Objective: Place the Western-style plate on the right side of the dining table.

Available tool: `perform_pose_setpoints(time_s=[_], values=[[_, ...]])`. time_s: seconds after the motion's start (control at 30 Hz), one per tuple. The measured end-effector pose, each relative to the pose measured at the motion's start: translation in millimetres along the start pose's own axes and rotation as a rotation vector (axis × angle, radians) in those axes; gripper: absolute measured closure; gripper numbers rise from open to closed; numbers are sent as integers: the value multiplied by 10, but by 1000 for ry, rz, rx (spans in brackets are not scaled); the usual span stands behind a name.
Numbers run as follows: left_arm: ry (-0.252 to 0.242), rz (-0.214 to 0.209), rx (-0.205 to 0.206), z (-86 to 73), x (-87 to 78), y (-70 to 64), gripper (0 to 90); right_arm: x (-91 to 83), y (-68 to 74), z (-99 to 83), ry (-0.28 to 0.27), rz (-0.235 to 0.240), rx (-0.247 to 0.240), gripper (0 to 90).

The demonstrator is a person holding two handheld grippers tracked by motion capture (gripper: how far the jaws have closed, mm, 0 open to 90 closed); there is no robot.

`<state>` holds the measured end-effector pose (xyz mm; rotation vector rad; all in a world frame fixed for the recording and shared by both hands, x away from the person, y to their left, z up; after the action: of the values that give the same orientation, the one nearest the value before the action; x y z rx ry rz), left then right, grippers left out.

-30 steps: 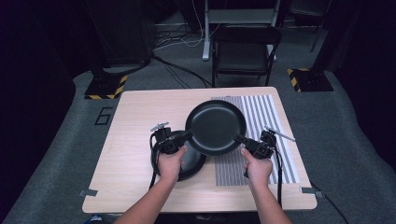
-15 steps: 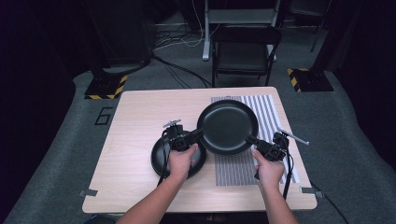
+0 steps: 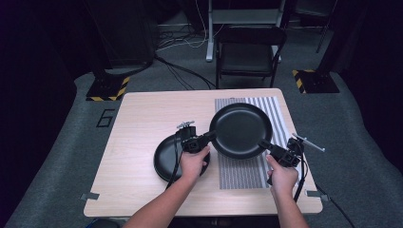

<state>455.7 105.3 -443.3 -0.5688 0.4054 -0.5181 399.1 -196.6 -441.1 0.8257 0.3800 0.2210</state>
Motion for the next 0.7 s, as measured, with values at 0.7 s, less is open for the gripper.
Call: perform_pose_setpoints(time_s=[0.7], values=[[56, -22, -16, -351, 275, -111, 755, -170, -401, 44, -4, -55, 9, 773]])
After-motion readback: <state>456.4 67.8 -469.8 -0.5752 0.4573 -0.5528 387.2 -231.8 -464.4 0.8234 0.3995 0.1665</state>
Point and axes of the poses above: each handheld gripper's, and its own axes: x roughly forward along the jaws, z roughly out of its top, y roughly to its left, the point moved 1 cm from there along x, roughly forward along the jaws, and after that the axes turned 15 degrees about -y, right-handed, at the moved point
